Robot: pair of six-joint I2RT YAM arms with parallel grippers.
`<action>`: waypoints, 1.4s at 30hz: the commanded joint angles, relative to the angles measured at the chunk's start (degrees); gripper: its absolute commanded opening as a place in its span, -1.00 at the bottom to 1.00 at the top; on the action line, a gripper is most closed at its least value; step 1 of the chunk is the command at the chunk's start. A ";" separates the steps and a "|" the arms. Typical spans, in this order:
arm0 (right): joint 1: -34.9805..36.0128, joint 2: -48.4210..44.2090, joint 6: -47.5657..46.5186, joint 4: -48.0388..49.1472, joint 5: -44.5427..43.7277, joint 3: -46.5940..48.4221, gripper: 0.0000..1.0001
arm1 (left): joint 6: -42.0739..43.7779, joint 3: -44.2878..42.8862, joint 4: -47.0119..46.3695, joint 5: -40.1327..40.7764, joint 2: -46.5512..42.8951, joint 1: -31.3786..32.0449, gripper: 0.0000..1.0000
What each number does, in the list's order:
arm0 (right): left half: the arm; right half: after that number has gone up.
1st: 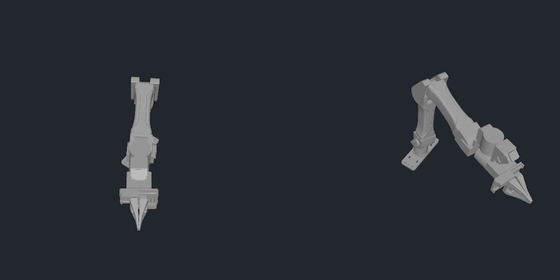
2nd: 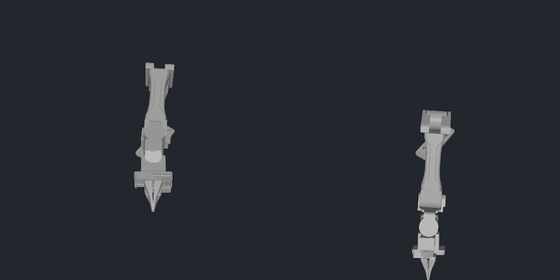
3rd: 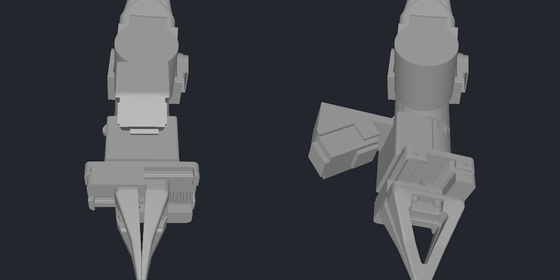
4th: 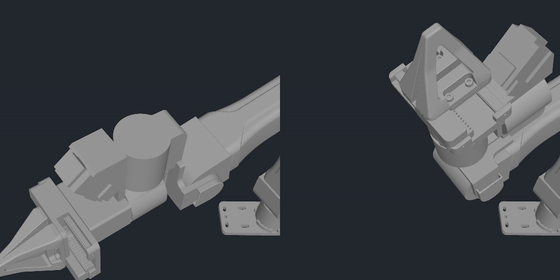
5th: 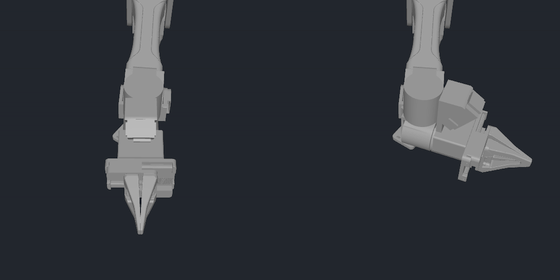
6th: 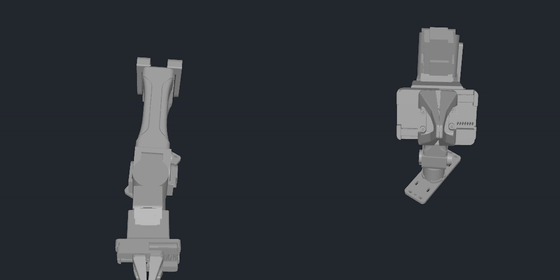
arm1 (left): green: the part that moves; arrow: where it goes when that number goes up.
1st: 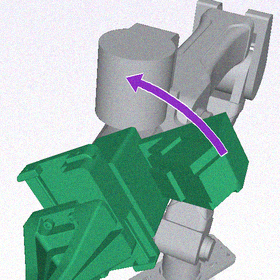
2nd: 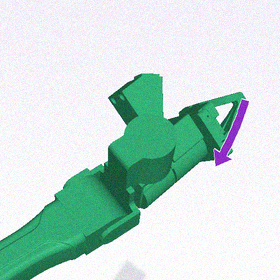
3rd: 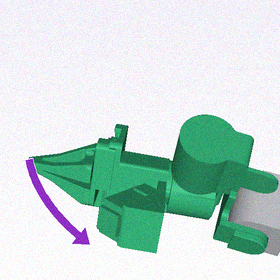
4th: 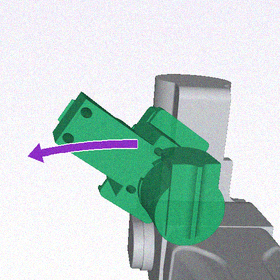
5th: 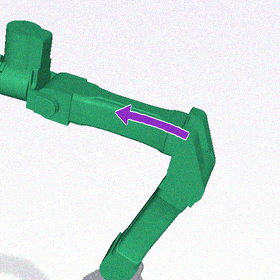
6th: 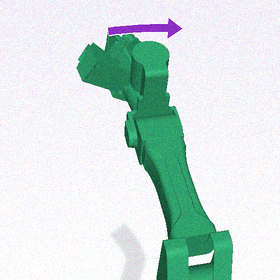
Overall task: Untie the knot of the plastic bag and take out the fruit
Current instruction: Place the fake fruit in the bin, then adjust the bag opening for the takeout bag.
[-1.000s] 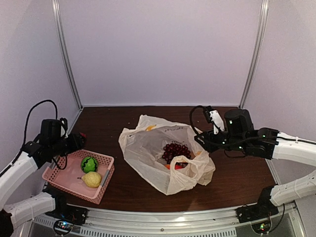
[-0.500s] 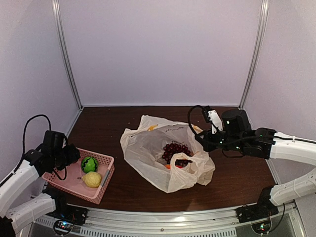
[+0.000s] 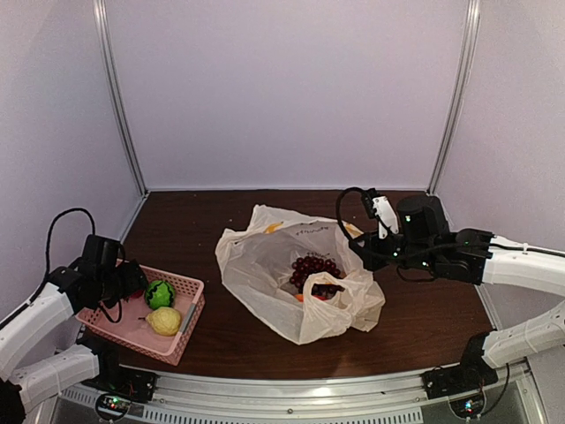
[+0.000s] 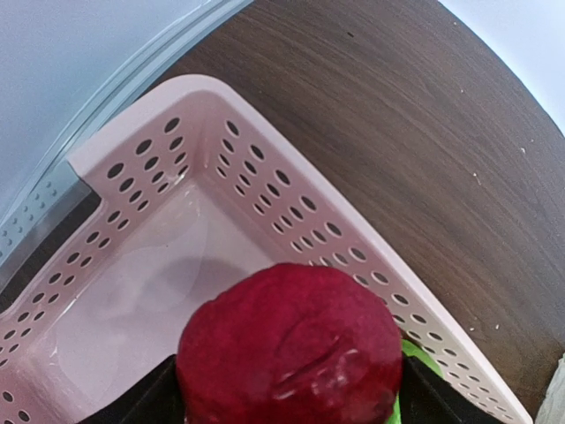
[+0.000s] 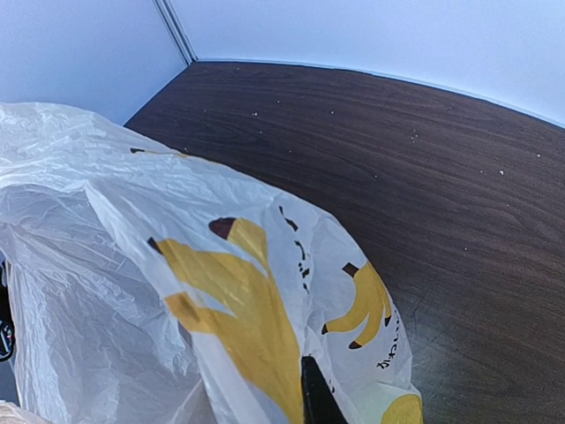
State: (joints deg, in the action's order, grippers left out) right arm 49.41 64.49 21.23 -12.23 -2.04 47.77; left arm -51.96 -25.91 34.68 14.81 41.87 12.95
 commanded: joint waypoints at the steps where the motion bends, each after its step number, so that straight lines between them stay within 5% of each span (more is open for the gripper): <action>1: -0.04 -0.46 0.47 -0.15 -1.67 0.48 -0.83 | 0.77 0.07 -1.91 0.04 -0.60 -0.38 0.84; 15: -0.01 -0.50 0.56 -0.39 -2.48 0.48 -0.91 | 10.19 -8.43 -0.89 -3.03 -4.97 -0.38 0.95; 25: -0.10 -0.94 1.15 -1.64 -4.87 1.25 -1.00 | 27.02 -18.91 -14.20 -43.06 2.91 4.46 0.88; 34: -0.19 0.02 0.68 -3.11 -5.36 3.11 -1.00 | 29.94 -29.41 -23.12 -43.91 15.35 26.90 0.95; 42: -0.19 1.09 -0.08 -3.14 -3.97 4.35 -1.00 | 32.09 -35.95 -23.50 -38.57 26.42 30.72 0.95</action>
State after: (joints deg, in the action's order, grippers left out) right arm 49.41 64.82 21.43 -14.24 -6.07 50.59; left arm -22.55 -58.61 12.84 -27.31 64.16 42.63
